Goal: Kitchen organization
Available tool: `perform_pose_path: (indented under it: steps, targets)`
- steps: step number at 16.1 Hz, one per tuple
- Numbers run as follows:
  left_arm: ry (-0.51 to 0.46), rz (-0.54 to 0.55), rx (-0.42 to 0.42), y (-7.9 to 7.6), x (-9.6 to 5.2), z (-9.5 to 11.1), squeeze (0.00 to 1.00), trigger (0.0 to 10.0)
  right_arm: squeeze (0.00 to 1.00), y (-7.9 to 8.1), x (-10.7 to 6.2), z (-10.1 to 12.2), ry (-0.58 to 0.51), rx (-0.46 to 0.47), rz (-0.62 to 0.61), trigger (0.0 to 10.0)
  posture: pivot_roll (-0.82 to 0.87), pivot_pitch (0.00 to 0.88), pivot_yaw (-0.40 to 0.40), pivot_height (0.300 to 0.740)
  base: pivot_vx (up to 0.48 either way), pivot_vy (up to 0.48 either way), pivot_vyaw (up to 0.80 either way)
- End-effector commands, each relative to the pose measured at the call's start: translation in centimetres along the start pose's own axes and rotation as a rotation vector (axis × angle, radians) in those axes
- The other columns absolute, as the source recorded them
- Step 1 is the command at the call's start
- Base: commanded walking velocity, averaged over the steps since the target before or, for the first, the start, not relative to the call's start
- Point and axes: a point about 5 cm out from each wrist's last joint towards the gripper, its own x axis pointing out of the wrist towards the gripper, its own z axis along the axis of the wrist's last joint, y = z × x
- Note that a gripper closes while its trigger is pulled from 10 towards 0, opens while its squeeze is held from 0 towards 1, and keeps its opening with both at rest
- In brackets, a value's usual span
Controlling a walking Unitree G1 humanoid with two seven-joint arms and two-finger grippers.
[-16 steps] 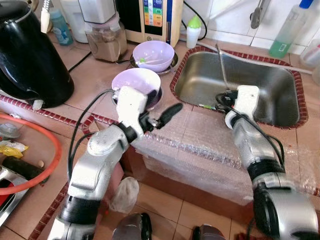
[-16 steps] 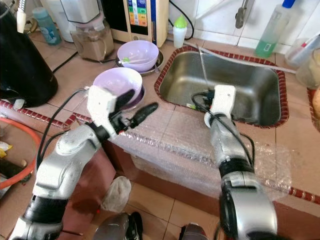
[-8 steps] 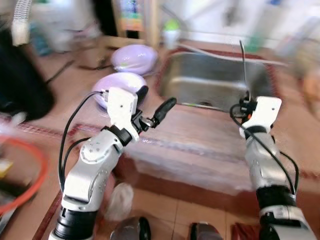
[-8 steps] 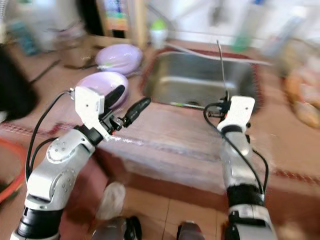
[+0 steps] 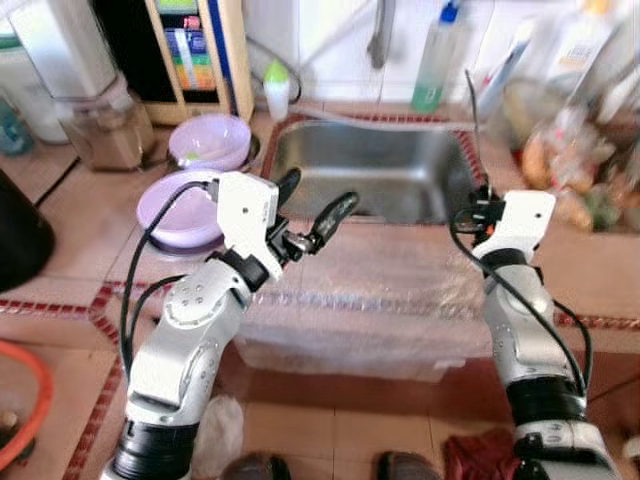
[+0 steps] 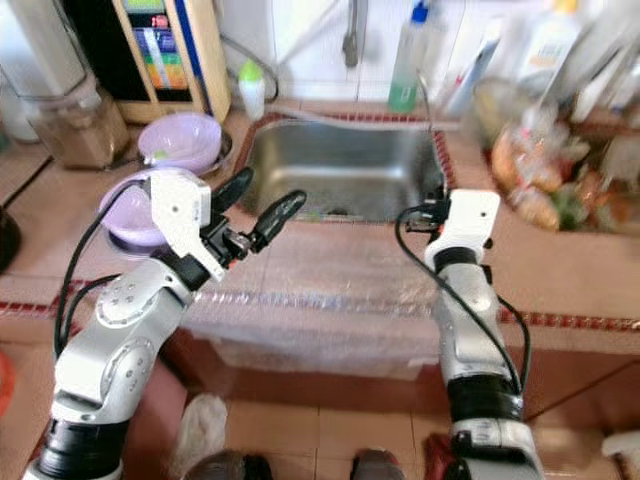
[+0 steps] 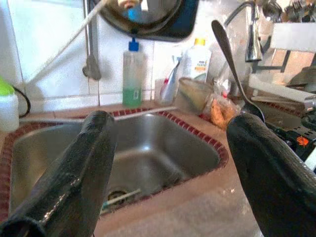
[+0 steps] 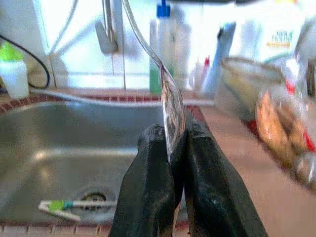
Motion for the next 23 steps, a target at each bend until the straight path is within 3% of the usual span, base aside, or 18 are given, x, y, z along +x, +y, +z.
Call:
perform_pose_path:
  steps: [1, 5, 11, 12, 13, 16, 20, 23]
  targets:
    - [-0.013, 0.001, 0.004, -0.1, -0.1, 0.4, 0.0, 10.0, 0.0, 0.7, 0.5, 1.0, -0.038, -0.013, 0.035, 0.0, -0.02, 0.022, 0.047, 0.74, 0.398, 0.0, 0.0]
    - [-0.009, -0.007, 0.018, -0.3, -0.1, 0.3, 0.0, 10.0, 0.0, 1.5, 0.5, 1.4, -0.057, 0.026, 0.084, 0.0, -0.02, 0.021, 0.045, 0.74, 0.394, 0.0, 0.0]
    - [-0.014, 0.015, 0.03, -0.4, -0.1, 0.3, 0.0, 10.0, 0.0, 1.7, 0.3, 1.0, -0.035, 0.038, 0.123, 0.0, -0.02, 0.033, 0.045, 0.74, 0.0, 0.0, 0.08]
    - [-0.016, 0.038, 0.032, -0.2, -0.2, 0.2, 0.0, 10.0, 0.0, 1.9, 0.3, 1.0, -0.027, 0.03, 0.136, 1.4, -0.02, 0.035, 0.044, 0.74, 0.0, 0.0, 0.0]
    - [-0.008, 0.064, 0.048, -0.1, -0.3, 0.0, 0.0, 10.0, 0.0, 2.0, 0.4, 1.0, -0.023, 0.021, 0.151, 10.0, -0.02, 0.037, 0.043, 0.74, 0.0, 0.0, 0.0]
    - [0.043, 0.142, 0.048, 0.2, -1.4, -1.6, 0.0, 10.0, 0.0, 2.6, 1.1, 1.1, -0.008, -0.004, 0.225, 10.0, 0.0, 0.082, 0.027, 0.74, 0.0, 0.0, 0.0]
    - [0.065, 0.204, 0.083, 0.3, -2.7, -1.8, 0.0, 10.0, 0.0, 4.1, 2.8, 0.8, 0.039, -0.034, 0.355, 10.0, 0.04, 0.121, 0.0, 0.74, 0.0, 0.0, 0.0]
    - [0.085, 0.197, 0.135, -0.2, -3.9, -1.4, 0.0, 10.0, 0.0, 6.6, 4.4, -0.2, 0.134, -0.016, 0.461, 10.0, 0.12, 0.161, -0.027, 0.74, 0.0, 0.0, 0.0]
